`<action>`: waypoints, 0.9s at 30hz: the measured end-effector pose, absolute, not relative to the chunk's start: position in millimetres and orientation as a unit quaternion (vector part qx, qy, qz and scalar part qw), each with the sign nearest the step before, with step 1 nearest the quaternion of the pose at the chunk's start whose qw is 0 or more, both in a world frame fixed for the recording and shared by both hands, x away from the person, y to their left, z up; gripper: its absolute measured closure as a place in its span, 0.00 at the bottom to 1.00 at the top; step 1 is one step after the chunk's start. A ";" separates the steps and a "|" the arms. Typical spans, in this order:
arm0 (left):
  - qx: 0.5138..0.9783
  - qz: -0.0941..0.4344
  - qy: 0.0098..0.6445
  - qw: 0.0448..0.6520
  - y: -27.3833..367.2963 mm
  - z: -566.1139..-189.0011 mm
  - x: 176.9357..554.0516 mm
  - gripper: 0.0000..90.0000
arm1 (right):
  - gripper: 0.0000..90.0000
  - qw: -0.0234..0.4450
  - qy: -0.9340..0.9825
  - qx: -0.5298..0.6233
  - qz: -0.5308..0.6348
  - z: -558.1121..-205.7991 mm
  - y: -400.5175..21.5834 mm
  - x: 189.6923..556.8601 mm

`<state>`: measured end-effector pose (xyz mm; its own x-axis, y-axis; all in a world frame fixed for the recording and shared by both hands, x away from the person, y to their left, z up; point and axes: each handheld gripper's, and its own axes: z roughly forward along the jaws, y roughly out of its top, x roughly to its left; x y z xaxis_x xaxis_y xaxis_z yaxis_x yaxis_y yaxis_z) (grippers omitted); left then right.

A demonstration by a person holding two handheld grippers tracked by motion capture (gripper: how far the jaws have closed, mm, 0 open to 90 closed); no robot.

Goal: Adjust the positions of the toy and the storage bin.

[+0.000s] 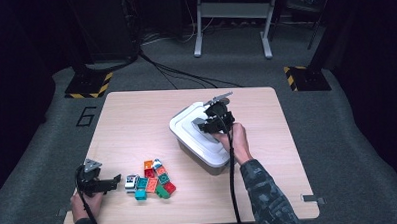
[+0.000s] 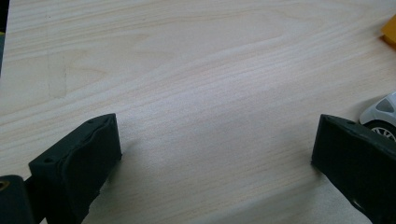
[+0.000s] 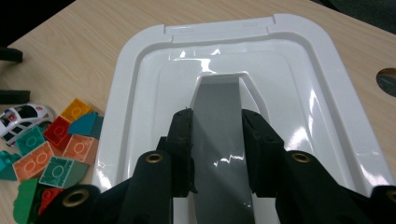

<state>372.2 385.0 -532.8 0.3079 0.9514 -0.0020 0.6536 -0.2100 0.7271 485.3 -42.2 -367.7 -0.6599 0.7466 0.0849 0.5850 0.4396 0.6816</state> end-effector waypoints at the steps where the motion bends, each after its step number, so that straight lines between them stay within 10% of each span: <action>1: 0.741 0.233 0.540 0.323 384.8 -533.2 372.2 0.01 | 0.74 0.119 0.839 0.399 0.350 -367.9 -39.5 485.0; 11: 0.742 0.233 0.541 0.322 384.9 -533.0 372.1 0.01 | 0.69 0.200 0.861 0.375 0.279 -377.2 -17.1 480.8; 27: 0.745 0.228 0.540 0.319 385.5 -532.1 372.0 0.01 | 0.75 0.158 0.842 0.412 0.310 -378.2 0.8 480.9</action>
<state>372.0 385.5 -532.1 0.3133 0.9497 -0.0051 0.6591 -0.2135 0.7211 480.9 0.8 -378.2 -0.6101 0.7923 -0.0104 0.5969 0.4682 0.6515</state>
